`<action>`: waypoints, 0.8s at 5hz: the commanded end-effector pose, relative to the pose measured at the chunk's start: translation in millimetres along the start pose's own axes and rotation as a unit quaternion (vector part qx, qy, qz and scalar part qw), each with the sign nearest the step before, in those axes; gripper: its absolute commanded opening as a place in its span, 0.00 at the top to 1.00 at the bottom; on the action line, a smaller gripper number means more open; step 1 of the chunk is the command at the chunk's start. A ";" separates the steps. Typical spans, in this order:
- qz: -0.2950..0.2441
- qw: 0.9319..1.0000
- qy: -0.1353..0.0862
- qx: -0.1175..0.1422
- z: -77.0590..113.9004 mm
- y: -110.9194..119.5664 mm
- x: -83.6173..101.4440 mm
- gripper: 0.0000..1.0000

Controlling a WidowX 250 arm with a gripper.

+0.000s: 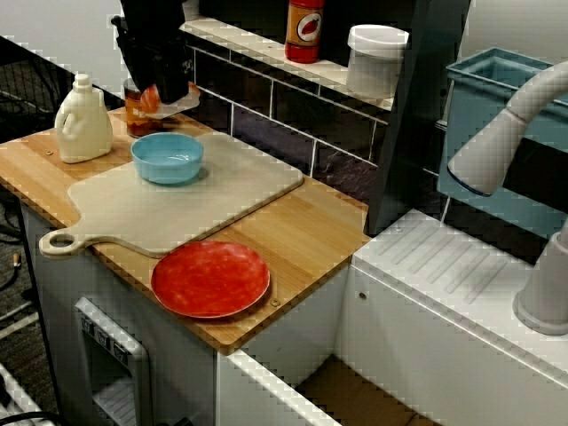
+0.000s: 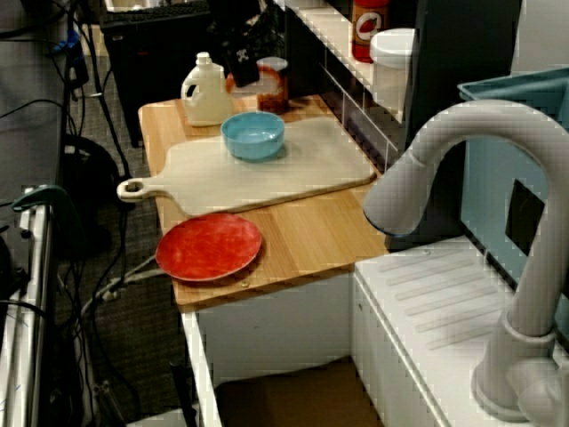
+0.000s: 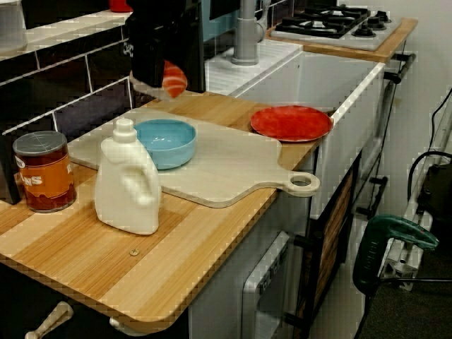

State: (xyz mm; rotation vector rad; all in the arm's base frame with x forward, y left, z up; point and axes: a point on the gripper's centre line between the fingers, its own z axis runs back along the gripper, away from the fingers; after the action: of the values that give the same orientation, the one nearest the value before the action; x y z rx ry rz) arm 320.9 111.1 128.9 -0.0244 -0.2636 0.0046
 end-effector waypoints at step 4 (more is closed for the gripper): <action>-0.071 0.997 -0.012 -0.008 28.4 -35.1 -44.2 1.00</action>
State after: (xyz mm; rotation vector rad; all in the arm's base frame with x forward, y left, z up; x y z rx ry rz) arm 271.2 69.1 132.9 -0.0387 -0.2543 -0.1342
